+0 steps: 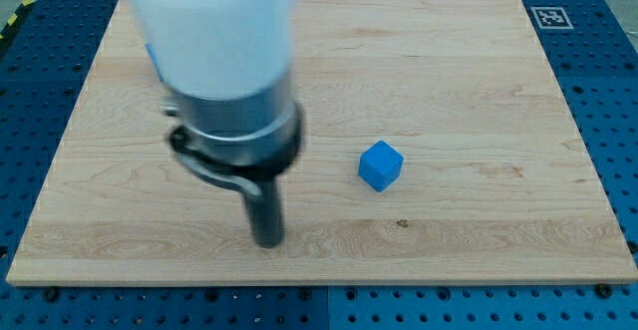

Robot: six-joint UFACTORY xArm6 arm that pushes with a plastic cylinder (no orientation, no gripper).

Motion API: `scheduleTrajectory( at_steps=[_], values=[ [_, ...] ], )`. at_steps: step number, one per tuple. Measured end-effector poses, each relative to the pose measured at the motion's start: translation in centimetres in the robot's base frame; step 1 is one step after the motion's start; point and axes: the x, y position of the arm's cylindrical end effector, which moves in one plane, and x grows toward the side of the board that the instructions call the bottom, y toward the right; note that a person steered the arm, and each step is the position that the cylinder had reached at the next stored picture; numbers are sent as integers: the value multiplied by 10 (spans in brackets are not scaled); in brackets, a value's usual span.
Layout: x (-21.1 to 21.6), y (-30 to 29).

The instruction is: Move your arm closer to the blue cube

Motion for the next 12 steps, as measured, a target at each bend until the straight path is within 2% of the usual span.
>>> scheduleTrajectory(
  at_steps=[1,3,10,12],
  values=[
    [6,30],
    [6,46],
    [6,69],
    [24,74]
  ],
)
